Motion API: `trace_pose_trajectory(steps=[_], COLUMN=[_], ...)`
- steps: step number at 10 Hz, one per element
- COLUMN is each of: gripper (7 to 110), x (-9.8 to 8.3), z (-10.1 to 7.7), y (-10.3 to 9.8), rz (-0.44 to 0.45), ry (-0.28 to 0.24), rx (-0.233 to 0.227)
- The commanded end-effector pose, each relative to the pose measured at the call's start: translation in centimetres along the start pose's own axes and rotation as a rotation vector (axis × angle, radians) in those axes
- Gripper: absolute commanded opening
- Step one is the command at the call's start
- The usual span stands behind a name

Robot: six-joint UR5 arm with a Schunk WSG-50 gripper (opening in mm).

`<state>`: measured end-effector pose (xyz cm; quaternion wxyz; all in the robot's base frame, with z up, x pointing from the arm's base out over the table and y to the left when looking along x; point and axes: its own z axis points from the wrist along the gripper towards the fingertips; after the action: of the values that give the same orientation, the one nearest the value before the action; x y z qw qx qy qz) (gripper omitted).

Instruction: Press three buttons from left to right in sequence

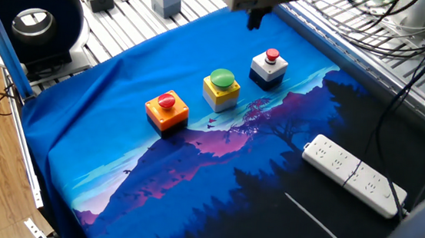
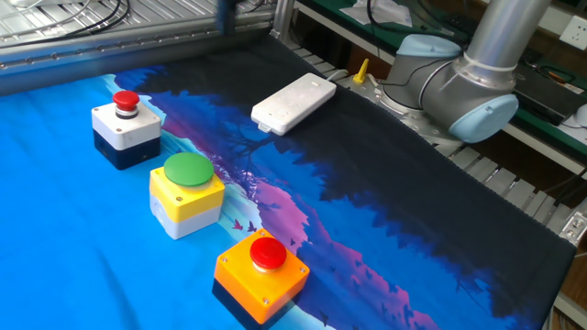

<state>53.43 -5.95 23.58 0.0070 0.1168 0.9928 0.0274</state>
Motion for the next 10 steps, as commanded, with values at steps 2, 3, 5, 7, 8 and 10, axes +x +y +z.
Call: trace_pose_trajectory(steps=[2,3,5,7,8,10], gripper=[7,7,7,7,7,7], x=[-1.7,-1.5,-1.7,-2.7,-3.1,-4.0], z=[1.5,2.3,3.9,5.9,6.7,7.4], y=[-5.5,-6.0,-7.7,-8.7,-9.1,-10.1], rz=[-0.096,-0.115,-0.141,-0.172,-0.183,-0.207], ry=[0.012,0.014,0.0,-0.035,-0.05,-0.074], rx=[-0.033,-0.054,-0.019,-0.001,0.006,0.046])
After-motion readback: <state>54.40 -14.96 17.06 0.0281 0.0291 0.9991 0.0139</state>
